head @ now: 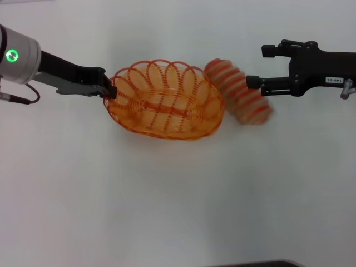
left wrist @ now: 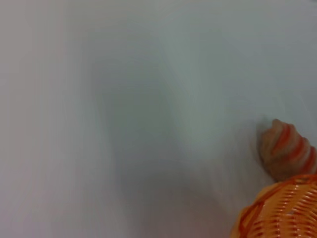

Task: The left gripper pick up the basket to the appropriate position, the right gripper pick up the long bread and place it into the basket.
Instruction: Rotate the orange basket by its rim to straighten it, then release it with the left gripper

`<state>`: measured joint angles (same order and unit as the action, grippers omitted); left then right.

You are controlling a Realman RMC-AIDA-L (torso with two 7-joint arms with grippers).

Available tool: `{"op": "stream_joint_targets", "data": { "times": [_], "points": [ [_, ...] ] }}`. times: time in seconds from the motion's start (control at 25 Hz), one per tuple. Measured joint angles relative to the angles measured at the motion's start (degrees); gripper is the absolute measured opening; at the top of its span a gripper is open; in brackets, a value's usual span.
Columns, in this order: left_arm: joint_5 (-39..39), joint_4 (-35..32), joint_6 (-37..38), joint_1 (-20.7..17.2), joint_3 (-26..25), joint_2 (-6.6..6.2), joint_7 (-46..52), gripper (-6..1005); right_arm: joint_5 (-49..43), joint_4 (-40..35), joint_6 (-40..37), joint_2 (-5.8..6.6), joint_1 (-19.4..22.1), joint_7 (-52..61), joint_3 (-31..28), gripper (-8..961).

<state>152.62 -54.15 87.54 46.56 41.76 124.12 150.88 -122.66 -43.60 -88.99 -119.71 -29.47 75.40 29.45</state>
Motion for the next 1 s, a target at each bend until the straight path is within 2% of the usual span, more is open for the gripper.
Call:
{"op": "stream_joint_targets", "data": {
  "times": [0.48, 1.0],
  "points": [
    [-1.29, 1.99, -6.63, -3.41, 2.47, 0.25, 1.15, 64, 2.59, -0.09, 0.4, 0.06, 0.43, -0.18, 0.03, 925],
    [-6.62, 3.4, -9.33, -6.47, 2.79, 0.14, 1.17, 64, 2.61, 0.08, 2.12, 0.0, -0.15, -0.41, 0.26, 925]
  ]
}}
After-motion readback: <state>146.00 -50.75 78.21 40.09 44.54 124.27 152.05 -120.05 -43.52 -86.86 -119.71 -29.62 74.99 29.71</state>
